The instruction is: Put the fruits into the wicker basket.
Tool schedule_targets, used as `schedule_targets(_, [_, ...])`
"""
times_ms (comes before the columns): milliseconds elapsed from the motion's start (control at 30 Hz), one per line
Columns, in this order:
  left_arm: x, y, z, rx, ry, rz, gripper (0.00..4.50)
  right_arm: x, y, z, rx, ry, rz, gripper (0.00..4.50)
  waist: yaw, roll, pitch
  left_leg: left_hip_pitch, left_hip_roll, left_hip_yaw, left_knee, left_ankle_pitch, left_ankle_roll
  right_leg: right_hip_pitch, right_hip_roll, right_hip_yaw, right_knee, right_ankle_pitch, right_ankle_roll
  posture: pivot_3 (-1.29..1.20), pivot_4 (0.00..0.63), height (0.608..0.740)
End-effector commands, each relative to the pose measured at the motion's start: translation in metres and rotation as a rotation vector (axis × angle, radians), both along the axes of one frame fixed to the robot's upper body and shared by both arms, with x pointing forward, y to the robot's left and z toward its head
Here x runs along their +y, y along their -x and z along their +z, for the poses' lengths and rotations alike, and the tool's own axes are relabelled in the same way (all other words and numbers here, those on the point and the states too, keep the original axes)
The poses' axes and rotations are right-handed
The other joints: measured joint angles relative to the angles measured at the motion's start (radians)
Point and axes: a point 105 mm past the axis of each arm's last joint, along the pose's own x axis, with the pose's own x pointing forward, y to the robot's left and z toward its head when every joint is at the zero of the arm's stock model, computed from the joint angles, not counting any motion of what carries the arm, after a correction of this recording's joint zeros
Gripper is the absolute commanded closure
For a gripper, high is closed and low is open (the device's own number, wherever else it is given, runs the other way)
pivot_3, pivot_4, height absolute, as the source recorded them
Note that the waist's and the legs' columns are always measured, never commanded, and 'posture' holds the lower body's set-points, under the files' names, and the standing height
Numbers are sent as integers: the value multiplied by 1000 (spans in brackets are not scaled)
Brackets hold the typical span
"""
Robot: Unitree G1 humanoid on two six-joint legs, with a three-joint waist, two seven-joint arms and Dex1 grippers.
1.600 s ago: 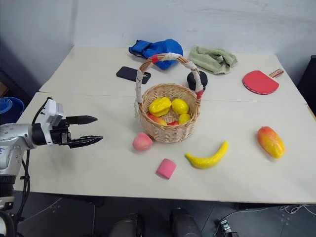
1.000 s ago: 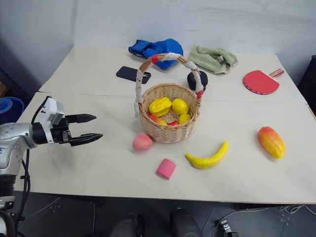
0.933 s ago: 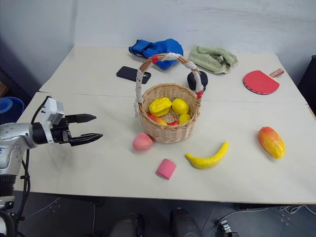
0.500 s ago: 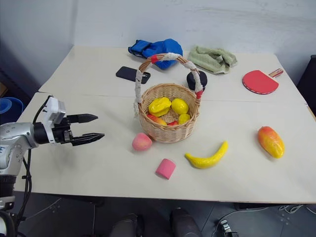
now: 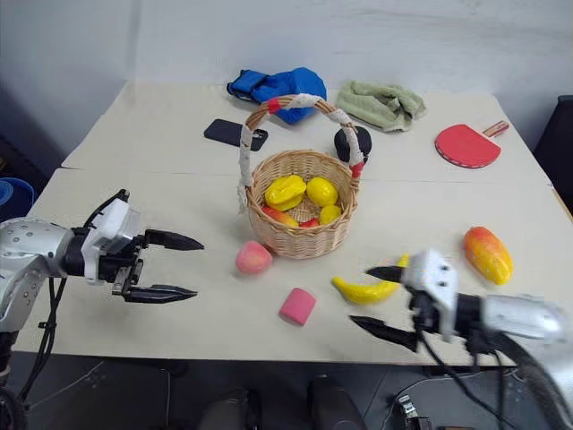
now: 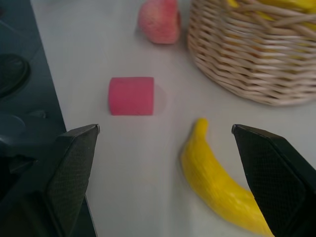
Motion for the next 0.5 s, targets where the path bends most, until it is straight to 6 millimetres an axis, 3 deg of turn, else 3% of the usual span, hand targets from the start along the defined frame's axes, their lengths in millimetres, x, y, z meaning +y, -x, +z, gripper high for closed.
schedule_targets(33, [-4,7,7,-32,-17,-45,0,37,-4,-17,2,6,32,22,-1,0,0,-1,0,0,0,0,0,-1,0,0,1,0,0,0,150,740])
schedule_targets(233, [-8,9,11,-36,-24,-73,0,75,-19,-43,28,24,27,22,-1,0,0,-14,1,0,11,1,-3,-14,0,-1,9,-1,0,0,150,740])
schedule_targets(500, [-10,6,20,-53,-16,-80,0,76,-30,-80,99,127,-38,22,-1,-1,0,-15,1,0,16,1,0,-15,0,0,14,-1,0,0,150,740])
